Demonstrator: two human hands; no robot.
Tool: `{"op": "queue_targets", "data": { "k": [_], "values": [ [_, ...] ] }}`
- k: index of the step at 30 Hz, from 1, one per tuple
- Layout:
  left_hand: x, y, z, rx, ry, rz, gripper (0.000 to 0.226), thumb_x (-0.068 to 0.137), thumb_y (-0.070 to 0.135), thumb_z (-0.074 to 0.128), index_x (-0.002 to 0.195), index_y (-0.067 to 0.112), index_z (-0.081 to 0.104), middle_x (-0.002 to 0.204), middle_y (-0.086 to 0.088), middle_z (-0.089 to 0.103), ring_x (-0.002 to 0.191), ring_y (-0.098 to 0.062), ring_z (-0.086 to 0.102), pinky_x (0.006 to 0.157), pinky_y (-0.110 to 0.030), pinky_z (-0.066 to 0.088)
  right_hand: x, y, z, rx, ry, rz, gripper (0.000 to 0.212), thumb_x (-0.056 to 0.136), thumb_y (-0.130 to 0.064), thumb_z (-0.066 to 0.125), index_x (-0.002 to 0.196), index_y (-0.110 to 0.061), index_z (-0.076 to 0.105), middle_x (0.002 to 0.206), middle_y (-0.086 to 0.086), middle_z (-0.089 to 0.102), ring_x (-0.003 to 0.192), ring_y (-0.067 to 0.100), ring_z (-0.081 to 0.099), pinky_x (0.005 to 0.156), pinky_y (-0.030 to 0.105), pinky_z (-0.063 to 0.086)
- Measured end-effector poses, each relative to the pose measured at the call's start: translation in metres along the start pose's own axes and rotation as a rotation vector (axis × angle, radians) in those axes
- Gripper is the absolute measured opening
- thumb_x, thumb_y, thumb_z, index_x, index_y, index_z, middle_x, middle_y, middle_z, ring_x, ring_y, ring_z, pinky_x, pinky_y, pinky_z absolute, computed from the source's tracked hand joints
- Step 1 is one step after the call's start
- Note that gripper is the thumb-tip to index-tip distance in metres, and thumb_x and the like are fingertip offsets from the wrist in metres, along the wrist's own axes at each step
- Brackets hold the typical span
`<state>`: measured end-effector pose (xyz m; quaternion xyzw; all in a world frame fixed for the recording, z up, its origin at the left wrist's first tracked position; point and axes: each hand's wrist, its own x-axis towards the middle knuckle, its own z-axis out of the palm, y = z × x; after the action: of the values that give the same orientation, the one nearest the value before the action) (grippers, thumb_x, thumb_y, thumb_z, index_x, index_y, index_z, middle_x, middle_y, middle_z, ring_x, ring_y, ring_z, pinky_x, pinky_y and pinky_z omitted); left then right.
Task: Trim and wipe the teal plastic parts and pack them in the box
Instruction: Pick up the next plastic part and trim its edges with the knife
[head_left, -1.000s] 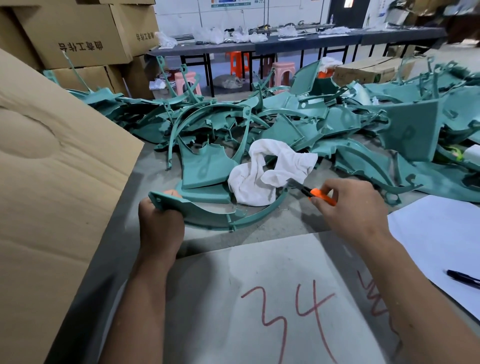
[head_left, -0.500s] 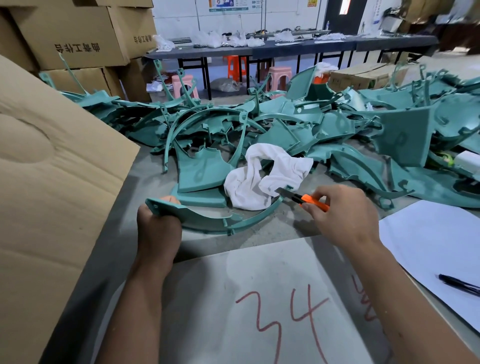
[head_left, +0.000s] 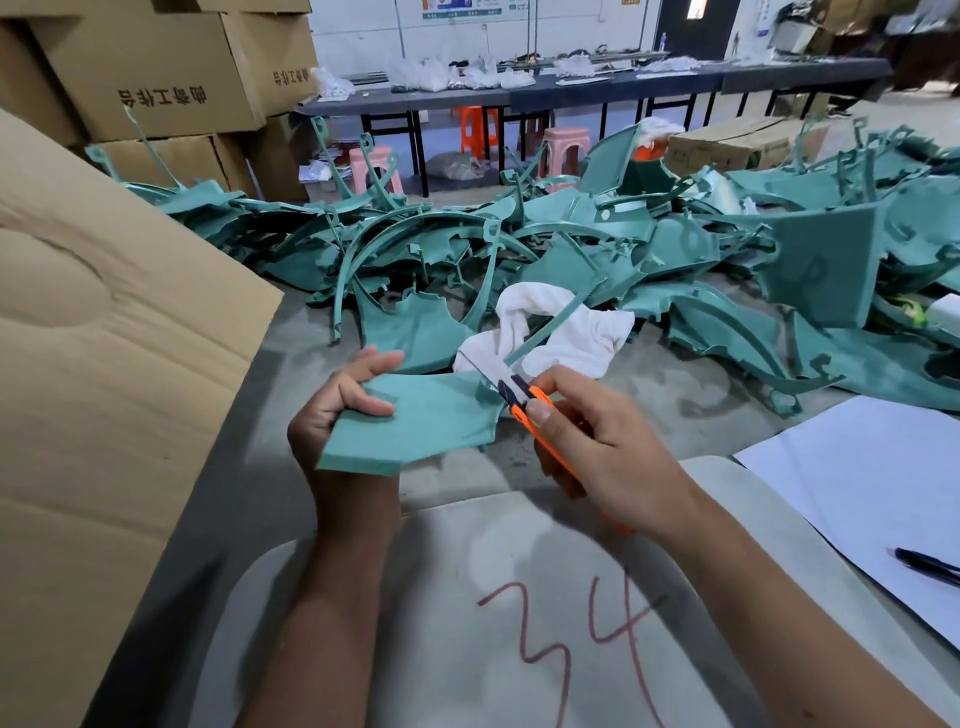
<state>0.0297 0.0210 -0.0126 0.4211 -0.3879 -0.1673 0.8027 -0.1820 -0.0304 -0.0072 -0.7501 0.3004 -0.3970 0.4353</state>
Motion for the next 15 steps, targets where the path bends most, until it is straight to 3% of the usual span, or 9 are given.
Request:
{"op": "queue_targets", "data": {
  "k": [4,8,10,13,15],
  "values": [
    [0.003,0.000,-0.004,0.066,-0.068,0.016,0.032,0.074,-0.003,0.053,0.054,0.022,0.049,0.113,-0.007,0.076,0.133,-0.018,0.055,0.105,-0.040,0.044,0.001,0.011,-0.010,-0.334,-0.044,-0.032,0.011,0.103,-0.032,0.063,0.093,-0.028,0.065,0.063,-0.003,0.058,0.057,0.019,0.053,0.056,0.035,0.043],
    [0.004,0.003,-0.007,0.060,-0.102,0.033,0.020,0.072,0.015,0.058,0.056,0.022,0.047,0.104,-0.003,0.078,0.132,-0.021,0.057,0.098,-0.029,0.047,0.003,0.011,-0.010,-0.196,0.068,-0.015,0.013,0.101,-0.037,0.062,0.094,-0.027,0.067,0.061,0.001,0.059,0.056,0.026,0.055,0.054,0.039,0.046],
    [0.006,0.005,-0.011,0.130,-0.125,0.062,0.020,0.072,0.018,0.058,0.056,0.017,0.046,0.101,-0.003,0.078,0.131,-0.024,0.058,0.099,-0.033,0.048,0.003,0.014,-0.014,-0.329,0.091,-0.011,0.012,0.100,-0.038,0.064,0.094,-0.028,0.067,0.062,0.000,0.060,0.057,0.025,0.055,0.057,0.041,0.047],
    [0.009,0.003,-0.015,0.312,-0.257,0.123,0.028,0.078,-0.002,0.063,0.057,0.011,0.049,0.106,-0.013,0.074,0.133,-0.028,0.056,0.108,-0.049,0.044,0.002,0.016,-0.020,-0.652,0.053,-0.015,0.015,0.098,-0.043,0.065,0.094,-0.029,0.066,0.068,-0.008,0.063,0.062,0.016,0.055,0.059,0.038,0.048],
    [0.011,0.000,-0.016,0.384,-0.349,0.142,0.041,0.081,-0.021,0.063,0.057,0.010,0.052,0.105,-0.016,0.073,0.132,-0.030,0.055,0.109,-0.051,0.043,0.001,0.014,-0.020,-0.767,0.042,-0.054,0.019,0.096,-0.046,0.066,0.089,-0.028,0.063,0.071,-0.012,0.060,0.068,0.015,0.054,0.062,0.039,0.049]
  ]
}}
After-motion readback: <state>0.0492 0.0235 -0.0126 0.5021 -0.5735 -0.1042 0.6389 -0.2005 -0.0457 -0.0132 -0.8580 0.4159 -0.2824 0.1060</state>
